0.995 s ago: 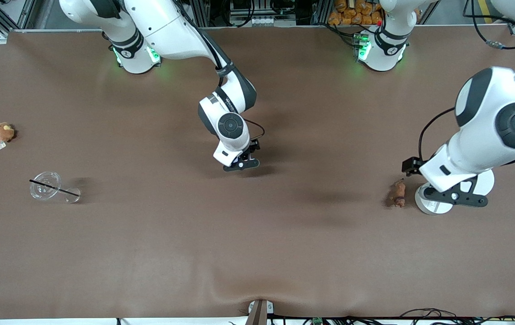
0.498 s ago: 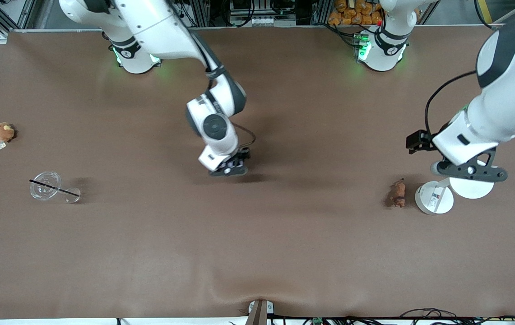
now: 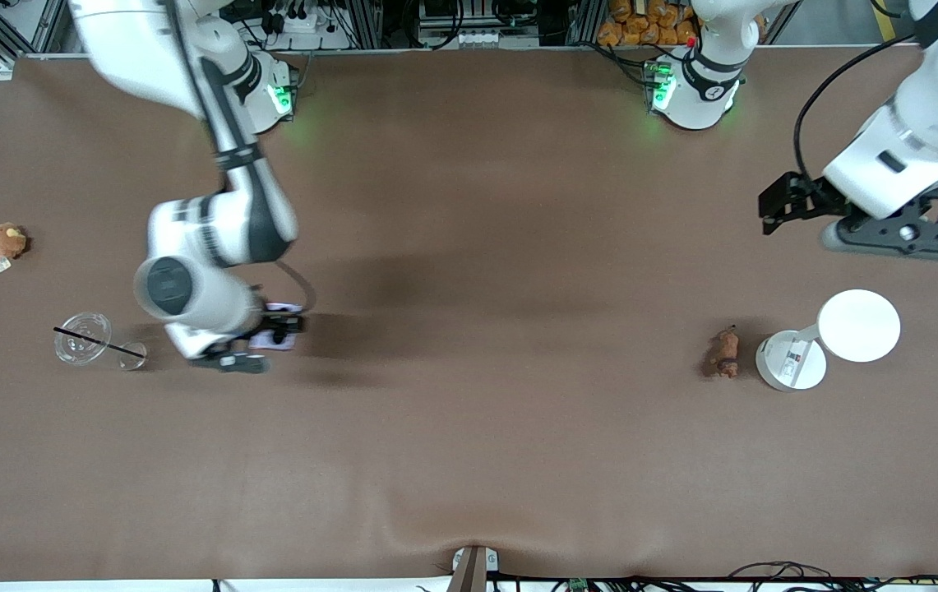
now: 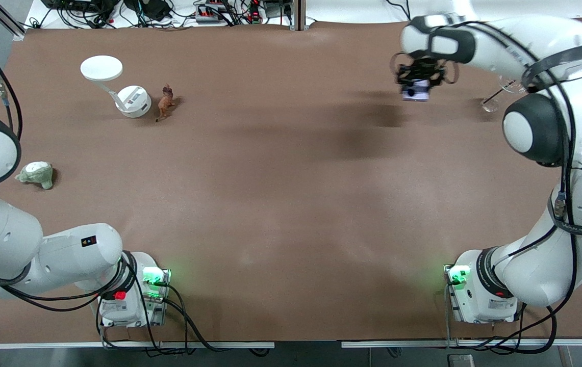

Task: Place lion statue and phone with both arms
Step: 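Carry the phone toward the glass cup while the left gripper withdraws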

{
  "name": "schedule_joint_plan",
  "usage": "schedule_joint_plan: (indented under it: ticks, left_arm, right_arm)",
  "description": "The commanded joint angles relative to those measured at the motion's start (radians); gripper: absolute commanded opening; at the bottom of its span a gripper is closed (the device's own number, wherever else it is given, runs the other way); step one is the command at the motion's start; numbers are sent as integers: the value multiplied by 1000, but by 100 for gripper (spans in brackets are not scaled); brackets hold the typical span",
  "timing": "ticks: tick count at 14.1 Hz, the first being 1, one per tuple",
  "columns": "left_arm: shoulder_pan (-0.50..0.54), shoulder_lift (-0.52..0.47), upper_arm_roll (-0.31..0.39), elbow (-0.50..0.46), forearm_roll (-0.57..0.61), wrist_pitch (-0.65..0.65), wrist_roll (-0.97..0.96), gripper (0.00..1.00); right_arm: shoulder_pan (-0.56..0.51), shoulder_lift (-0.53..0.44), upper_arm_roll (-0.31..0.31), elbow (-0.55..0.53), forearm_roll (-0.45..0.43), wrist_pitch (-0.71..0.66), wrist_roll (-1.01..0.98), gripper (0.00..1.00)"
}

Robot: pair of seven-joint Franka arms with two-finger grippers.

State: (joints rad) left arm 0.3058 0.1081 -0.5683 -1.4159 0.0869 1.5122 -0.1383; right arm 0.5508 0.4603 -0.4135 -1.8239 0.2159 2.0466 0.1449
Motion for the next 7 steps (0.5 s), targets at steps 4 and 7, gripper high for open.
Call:
schedule_joint_plan:
  ticks: [4,7]
  left_arm:
    - [-298,-116,381,-41,-87,-125,13,100]
    - [-398,-192,485,-130,-88,-124,11,100]
  right_arm:
    - [-163,52,-5,-37,-13,54,-218,11]
    - [-178,136,-4,-5,-7,142,-234,11]
